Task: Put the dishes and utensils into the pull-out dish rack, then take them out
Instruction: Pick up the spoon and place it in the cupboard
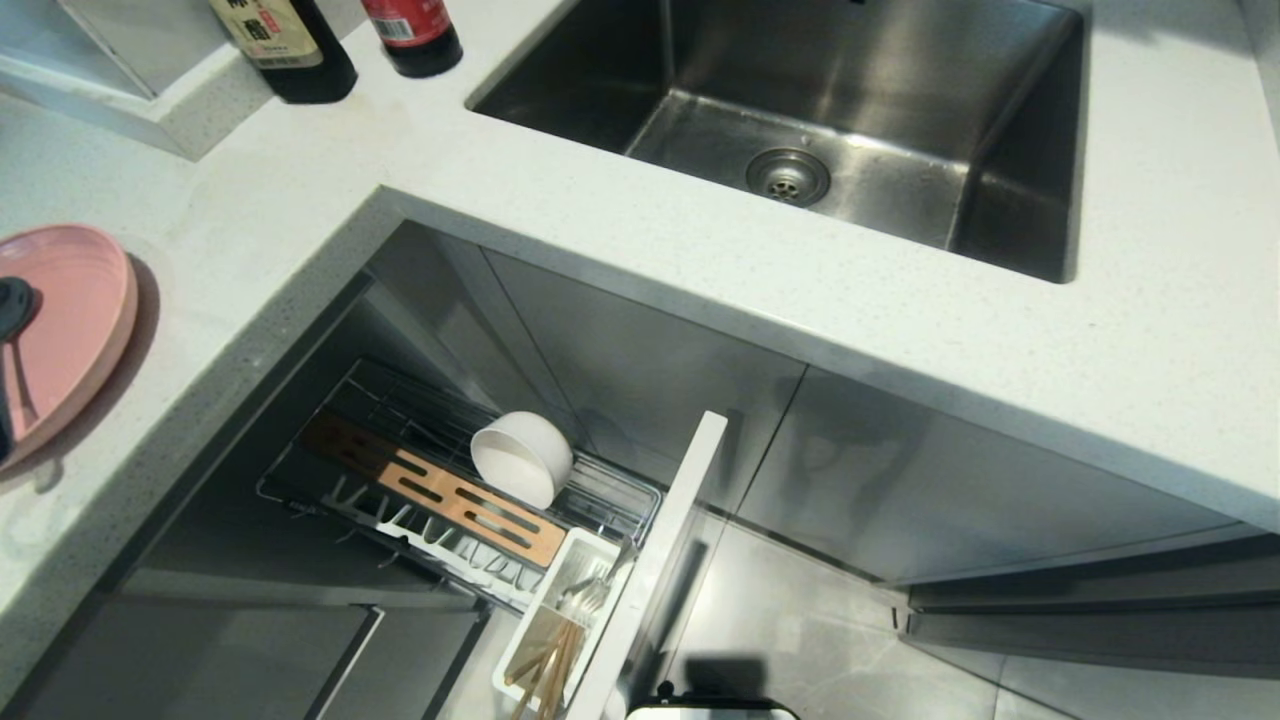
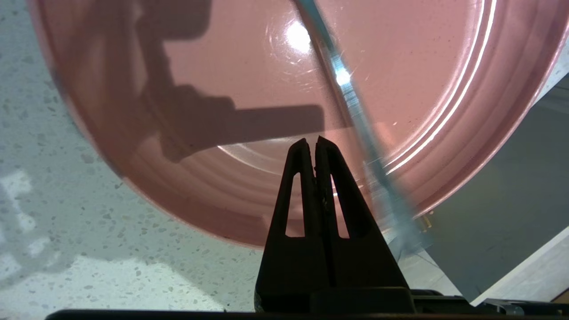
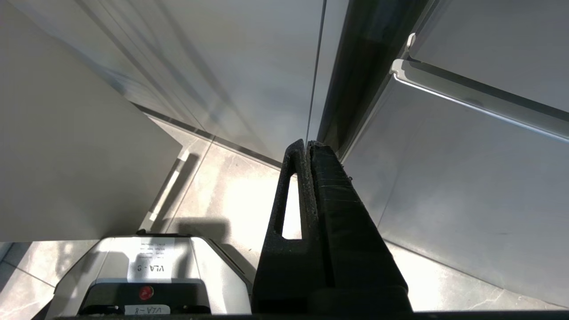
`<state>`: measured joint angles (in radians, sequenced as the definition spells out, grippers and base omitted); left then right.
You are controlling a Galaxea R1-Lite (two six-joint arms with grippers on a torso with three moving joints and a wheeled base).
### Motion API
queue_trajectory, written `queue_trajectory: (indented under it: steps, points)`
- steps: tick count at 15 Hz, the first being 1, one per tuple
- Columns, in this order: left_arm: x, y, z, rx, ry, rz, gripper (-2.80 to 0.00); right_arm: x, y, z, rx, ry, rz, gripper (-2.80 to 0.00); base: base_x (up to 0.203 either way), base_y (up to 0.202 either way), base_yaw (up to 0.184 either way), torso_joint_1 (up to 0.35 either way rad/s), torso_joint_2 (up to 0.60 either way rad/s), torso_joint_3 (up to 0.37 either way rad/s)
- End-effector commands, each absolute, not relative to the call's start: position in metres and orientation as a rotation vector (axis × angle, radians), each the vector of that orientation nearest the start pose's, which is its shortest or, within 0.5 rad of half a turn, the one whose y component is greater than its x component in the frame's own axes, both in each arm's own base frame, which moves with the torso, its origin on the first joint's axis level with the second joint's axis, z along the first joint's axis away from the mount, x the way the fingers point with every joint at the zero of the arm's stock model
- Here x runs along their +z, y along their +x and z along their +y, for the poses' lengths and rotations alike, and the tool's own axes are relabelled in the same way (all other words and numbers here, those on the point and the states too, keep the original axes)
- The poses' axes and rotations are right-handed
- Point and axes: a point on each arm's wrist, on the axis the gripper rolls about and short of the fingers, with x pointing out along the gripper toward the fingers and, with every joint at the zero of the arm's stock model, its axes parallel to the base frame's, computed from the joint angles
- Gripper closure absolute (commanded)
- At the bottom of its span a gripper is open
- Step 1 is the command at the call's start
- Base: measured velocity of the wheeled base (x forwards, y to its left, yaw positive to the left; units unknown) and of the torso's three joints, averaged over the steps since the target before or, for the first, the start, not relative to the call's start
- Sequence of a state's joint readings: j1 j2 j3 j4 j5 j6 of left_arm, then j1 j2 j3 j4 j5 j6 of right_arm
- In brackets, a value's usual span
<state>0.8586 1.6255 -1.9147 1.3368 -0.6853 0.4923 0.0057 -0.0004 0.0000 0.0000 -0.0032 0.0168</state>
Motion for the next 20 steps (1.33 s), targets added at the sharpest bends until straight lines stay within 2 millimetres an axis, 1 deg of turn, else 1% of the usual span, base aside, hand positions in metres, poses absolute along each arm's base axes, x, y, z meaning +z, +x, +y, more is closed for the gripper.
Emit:
queue_trajectory:
  steps: [1, 4, 6, 9, 11, 12, 13, 14, 17, 20]
  points:
    - [0.337, 0.147, 0.151, -0.028, -0.269, 0.752, 0.0, 0.075, -0.023, 0.0, 0.003, 0.017, 0.002, 0.0, 0.0, 0.0, 0.0, 0.0, 0.0, 0.0]
    - [0.338, 0.146, 0.149, -0.026, -0.269, 0.752, 0.0, 0.075, -0.023, 0.0, 0.003, 0.017, 0.002, 0.0, 0.0, 0.0, 0.0, 0.0, 0.0, 0.0]
    - [0.34, 0.145, 0.146, 0.007, -0.275, 0.768, 0.0, 0.075, -0.023, 0.0, 0.003, 0.017, 0.002, 0.0, 0.0, 0.0, 0.0, 0.0, 0.0, 0.0]
    - [0.349, 0.14, 0.122, 0.021, -0.365, 0.769, 0.0, 0.075, -0.023, 0.0, 0.003, 0.017, 0.002, 0.0, 0.0, 0.0, 0.0, 0.0, 0.0, 0.0]
    - [0.36, 0.131, 0.1, 0.038, -0.424, 0.744, 0.0, 0.075, -0.023, 0.0, 0.003, 0.017, 0.002, 0.0, 0.0, 0.0, 0.0, 0.0, 0.0, 0.0]
    - [0.363, 0.128, 0.091, 0.058, -0.44, 0.744, 0.0, 0.075, -0.023, 0.0, 0.003, 0.017, 0.002, 0.0, 0.0, 0.0, 0.0, 0.0, 0.0, 0.0]
    - [0.365, 0.128, 0.085, 0.092, -0.448, 0.751, -2.8, 0.075, -0.023, 0.0, 0.003, 0.017, 0.002, 0.0, 0.0, 0.0, 0.0, 0.0, 0.0, 0.0]
    - [0.367, 0.126, 0.083, 0.126, -0.445, 0.743, -2.8, 0.075, -0.023, 0.0, 0.003, 0.017, 0.001, 0.0, 0.0, 0.0, 0.0, 0.0, 0.0, 0.0]
    - [0.367, 0.128, 0.085, 0.217, -0.453, 0.745, -2.8, 0.075, -0.023, 0.0, 0.003, 0.017, 0.002, 0.0, 0.0, 0.0, 0.0, 0.0, 0.0, 0.0]
    - [0.364, 0.134, 0.089, 0.262, -0.483, 0.764, -2.8, 0.075, -0.023, 0.0, 0.003, 0.017, 0.002, 0.0, 0.0, 0.0, 0.0, 0.0, 0.0, 0.0]
